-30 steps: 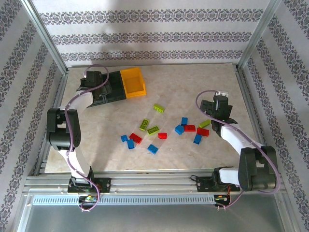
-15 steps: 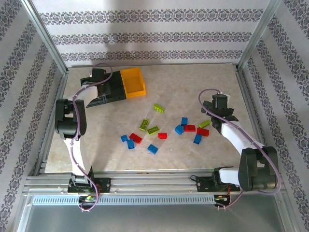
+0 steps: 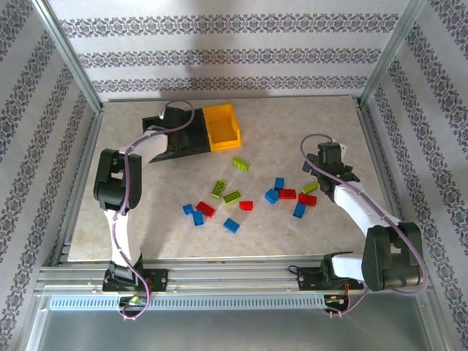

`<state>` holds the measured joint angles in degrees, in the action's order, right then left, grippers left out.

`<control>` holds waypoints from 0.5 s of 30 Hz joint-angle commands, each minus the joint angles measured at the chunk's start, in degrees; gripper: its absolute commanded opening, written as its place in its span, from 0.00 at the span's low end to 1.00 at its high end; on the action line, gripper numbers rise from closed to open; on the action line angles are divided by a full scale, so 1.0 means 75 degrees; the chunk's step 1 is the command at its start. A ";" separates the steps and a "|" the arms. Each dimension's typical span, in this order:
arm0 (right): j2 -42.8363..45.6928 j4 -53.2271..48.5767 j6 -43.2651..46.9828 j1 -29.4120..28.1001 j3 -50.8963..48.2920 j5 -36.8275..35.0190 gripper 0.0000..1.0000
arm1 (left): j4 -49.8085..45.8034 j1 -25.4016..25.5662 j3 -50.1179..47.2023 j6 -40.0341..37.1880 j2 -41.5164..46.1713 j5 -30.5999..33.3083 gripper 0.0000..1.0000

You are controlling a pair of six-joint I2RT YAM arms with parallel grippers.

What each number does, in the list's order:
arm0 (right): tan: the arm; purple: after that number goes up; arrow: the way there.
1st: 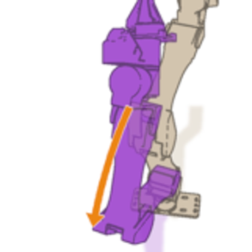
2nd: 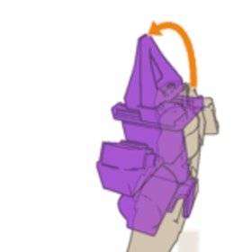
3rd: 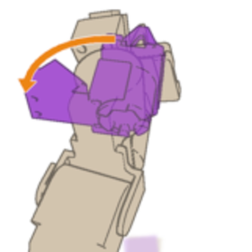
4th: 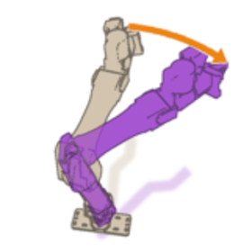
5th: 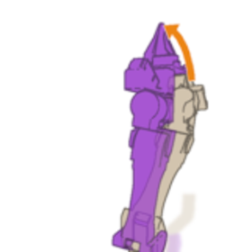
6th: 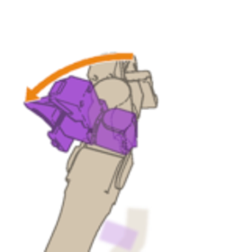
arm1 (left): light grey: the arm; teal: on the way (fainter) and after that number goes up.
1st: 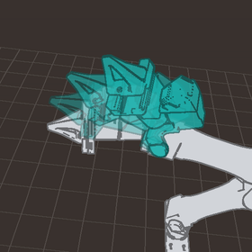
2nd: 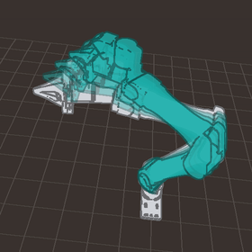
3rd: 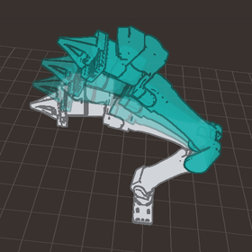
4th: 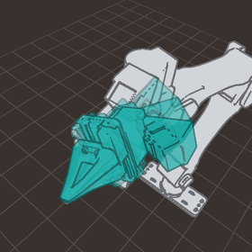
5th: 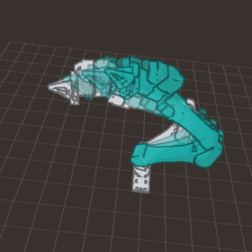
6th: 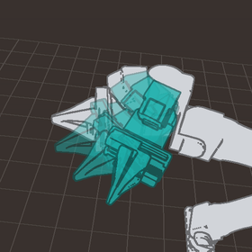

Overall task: Sort the legos into containers by color
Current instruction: Move the container to the top-center of the table.

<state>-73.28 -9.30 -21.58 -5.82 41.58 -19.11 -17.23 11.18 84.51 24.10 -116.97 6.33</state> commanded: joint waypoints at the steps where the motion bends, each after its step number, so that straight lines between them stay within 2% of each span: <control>1: 0.0240 -0.0471 -0.0289 -0.0089 0.0198 -0.0236 0.98 | -0.0198 0.0455 -0.0158 0.0823 -0.0005 -0.0374 0.23; 9: 0.0405 -0.1335 -0.0785 -0.0111 0.0277 -0.0248 0.99 | 0.0143 0.1476 -0.0637 0.1935 0.0247 -0.0201 0.23; 15: 0.0641 -0.1919 -0.1244 -0.0114 0.0269 -0.0010 0.98 | 0.0095 0.2201 -0.0310 0.2330 -0.0087 0.0007 0.23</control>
<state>-70.35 -19.64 -28.05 -5.89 42.26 -19.59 -16.51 25.04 81.67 34.13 -115.37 11.27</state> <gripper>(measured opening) 0.984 0.257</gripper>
